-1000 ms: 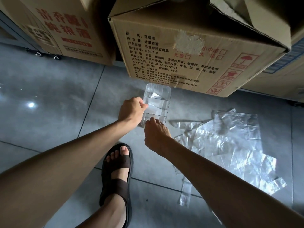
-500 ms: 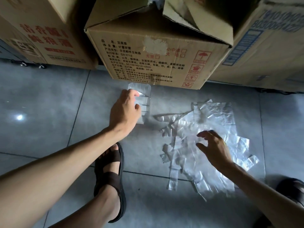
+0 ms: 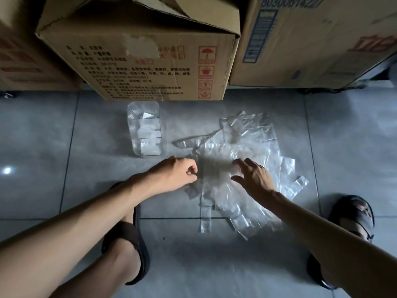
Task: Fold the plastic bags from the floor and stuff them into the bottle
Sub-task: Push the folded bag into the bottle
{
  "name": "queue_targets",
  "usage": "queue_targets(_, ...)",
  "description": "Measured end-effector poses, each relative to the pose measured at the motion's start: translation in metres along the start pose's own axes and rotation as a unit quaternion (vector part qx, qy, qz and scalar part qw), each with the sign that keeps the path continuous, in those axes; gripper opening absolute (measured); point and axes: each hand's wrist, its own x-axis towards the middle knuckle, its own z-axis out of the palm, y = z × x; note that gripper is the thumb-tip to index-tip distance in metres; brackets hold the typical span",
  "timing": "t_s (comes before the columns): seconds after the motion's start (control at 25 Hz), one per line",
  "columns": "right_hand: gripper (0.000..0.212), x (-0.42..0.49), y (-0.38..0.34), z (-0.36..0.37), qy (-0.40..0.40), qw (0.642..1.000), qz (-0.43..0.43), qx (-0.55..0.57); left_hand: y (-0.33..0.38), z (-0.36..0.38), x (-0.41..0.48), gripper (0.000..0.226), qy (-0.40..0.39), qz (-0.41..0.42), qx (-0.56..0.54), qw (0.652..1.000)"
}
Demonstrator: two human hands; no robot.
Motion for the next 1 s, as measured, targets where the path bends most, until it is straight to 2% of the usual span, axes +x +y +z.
queue_targets(0.16,0.032,0.015,0.007,0.001,0.004,0.999,-0.023,-0.026,0.005,0.001,0.0,0.018,-0.009,-0.012,-0.011,1.0)
queue_targets(0.32,0.035,0.018,0.005,-0.006,0.001,0.995,-0.077,-0.067,0.007,-0.001,-0.004,0.018,-0.001,-0.02,-0.03,0.999)
queue_targets(0.52,0.029,0.017,0.01,-0.026,-0.008,0.996,-0.088,-0.031,0.013,-0.002,-0.016,0.019,0.005,-0.02,-0.049,0.999)
queue_targets(0.68,0.014,0.017,0.006,-0.043,0.015,0.99,-0.14,-0.014,0.02,-0.007,-0.027,0.019,0.012,-0.016,-0.054,0.998)
queue_targets(0.8,0.006,0.014,-0.001,-0.049,0.012,0.99,-0.142,0.021,0.022,-0.007,-0.032,0.019,0.023,-0.021,-0.063,0.998)
queue_targets(1.0,0.011,0.01,-0.016,-0.059,0.044,0.975,-0.203,0.078,0.036,0.004,-0.015,0.055,0.075,0.018,-0.045,0.996)
